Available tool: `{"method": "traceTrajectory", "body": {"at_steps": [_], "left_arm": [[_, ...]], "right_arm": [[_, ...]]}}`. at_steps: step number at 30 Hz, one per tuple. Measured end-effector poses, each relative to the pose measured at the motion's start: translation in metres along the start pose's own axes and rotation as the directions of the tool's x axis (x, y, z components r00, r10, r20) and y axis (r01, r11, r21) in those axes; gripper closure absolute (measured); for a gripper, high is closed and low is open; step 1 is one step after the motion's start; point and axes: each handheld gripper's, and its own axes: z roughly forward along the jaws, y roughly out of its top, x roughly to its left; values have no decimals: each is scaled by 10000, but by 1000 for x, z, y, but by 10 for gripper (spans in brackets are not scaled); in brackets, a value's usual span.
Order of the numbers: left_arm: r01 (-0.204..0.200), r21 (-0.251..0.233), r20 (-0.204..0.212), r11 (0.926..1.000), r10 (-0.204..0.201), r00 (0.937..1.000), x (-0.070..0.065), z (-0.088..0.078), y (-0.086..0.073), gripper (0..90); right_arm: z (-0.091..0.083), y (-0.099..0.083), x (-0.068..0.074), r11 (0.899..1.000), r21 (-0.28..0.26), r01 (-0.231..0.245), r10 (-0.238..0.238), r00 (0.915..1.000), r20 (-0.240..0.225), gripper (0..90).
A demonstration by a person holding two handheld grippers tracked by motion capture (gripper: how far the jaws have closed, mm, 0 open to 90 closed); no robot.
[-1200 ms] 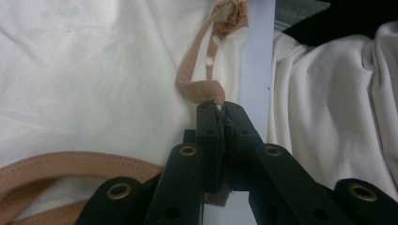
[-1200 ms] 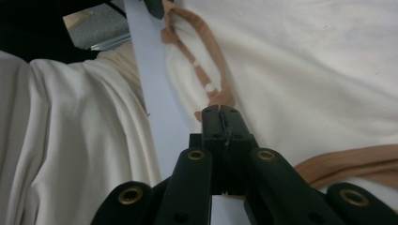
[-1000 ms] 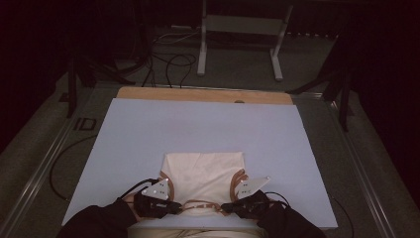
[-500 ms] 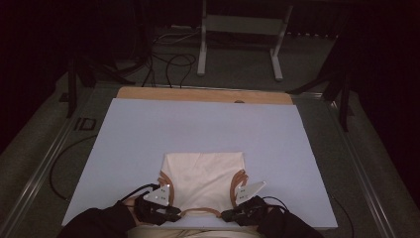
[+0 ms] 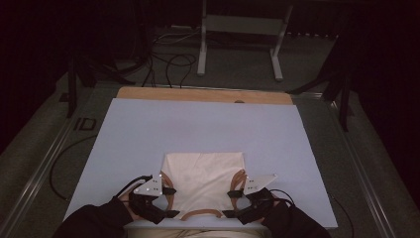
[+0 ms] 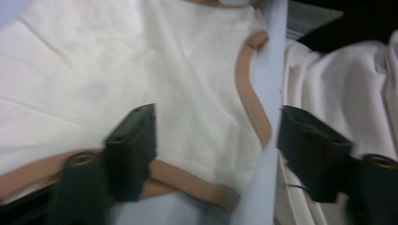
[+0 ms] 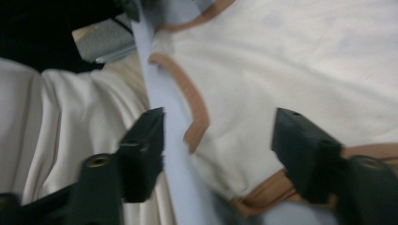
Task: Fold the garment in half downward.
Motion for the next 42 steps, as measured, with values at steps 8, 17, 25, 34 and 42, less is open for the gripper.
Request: {"method": "traceTrajectory", "body": {"at_steps": [8,17,25,34,42], "left_arm": [[203,-594,-410,9980,-228,9989,10,-7,10,15],[163,-1125,-1054,9935,-282,9940,25,-17,20,2],[197,-1532,-1237,9880,-390,9916,38,-23,29,2],[353,-1532,-1572,9876,-596,9858,58,-24,32,2],[524,-1605,-1801,9856,-815,9803,80,-21,31,3]], "right_arm": [[-2,10,-14,9983,-580,84,-50,9983,583,138],[-6,19,-31,9970,-713,302,-213,9922,1224,127],[-13,30,-46,9923,-1144,470,-268,9847,1721,135],[-19,39,-66,9887,-1448,390,-47,9732,2300,135],[-20,43,-82,9888,-1436,419,-35,9663,2575,133]]}}
